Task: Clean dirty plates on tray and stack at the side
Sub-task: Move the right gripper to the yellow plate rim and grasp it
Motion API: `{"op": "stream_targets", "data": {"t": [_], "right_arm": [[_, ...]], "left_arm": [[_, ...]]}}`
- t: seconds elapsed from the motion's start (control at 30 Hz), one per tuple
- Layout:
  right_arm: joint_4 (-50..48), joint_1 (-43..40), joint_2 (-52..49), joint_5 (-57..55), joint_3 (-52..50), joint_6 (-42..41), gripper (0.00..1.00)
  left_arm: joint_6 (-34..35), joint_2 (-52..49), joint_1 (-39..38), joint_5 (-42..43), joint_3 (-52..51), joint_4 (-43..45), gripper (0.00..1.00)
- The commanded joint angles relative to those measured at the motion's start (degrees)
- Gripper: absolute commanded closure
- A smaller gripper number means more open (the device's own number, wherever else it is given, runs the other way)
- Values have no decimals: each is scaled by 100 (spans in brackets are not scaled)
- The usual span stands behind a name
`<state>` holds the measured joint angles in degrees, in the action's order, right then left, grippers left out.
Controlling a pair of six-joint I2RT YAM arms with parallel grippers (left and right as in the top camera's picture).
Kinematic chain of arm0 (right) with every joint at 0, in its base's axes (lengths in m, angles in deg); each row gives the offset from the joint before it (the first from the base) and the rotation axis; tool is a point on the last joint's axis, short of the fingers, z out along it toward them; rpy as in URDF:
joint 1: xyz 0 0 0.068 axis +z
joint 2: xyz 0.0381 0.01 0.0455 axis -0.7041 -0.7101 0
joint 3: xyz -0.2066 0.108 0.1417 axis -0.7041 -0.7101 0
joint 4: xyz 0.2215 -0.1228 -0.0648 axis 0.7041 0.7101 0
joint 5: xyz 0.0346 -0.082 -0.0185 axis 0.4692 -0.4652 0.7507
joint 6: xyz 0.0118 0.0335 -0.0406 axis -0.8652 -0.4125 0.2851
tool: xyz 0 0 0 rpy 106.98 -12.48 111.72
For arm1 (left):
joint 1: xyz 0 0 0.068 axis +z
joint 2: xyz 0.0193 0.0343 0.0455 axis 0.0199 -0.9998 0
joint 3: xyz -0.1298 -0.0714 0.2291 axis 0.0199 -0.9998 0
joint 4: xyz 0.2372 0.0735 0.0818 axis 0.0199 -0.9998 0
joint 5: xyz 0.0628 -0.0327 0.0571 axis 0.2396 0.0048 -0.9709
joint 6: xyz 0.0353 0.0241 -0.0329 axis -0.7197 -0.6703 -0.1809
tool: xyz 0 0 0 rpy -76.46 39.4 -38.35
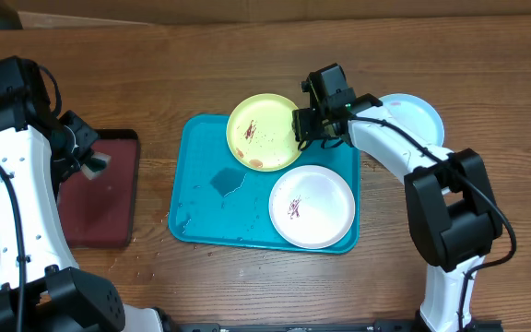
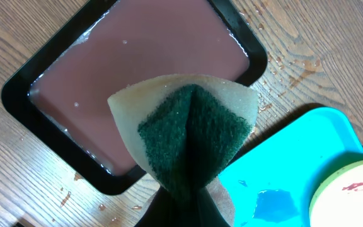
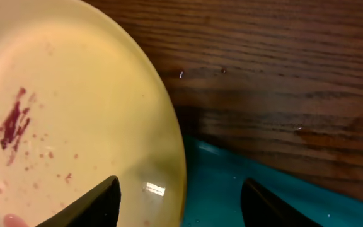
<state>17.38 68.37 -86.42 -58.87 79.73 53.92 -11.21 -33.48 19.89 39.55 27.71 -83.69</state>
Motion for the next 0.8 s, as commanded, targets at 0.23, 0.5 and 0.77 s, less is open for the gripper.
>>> {"op": "stream_targets", "data": {"t": [0.23,0.5,0.77], "right_arm": [[326,22,-66,-37,-31,-750,44],[402,72,-72,223,-76,-933,78],[144,299,-76,374,-326,-931,90]], "left_arm": [[-116,22,-15,111,2,26,96],[-619,22,-24,859,2,157,96],[-1016,22,-297,1248,-4,245,96]]}}
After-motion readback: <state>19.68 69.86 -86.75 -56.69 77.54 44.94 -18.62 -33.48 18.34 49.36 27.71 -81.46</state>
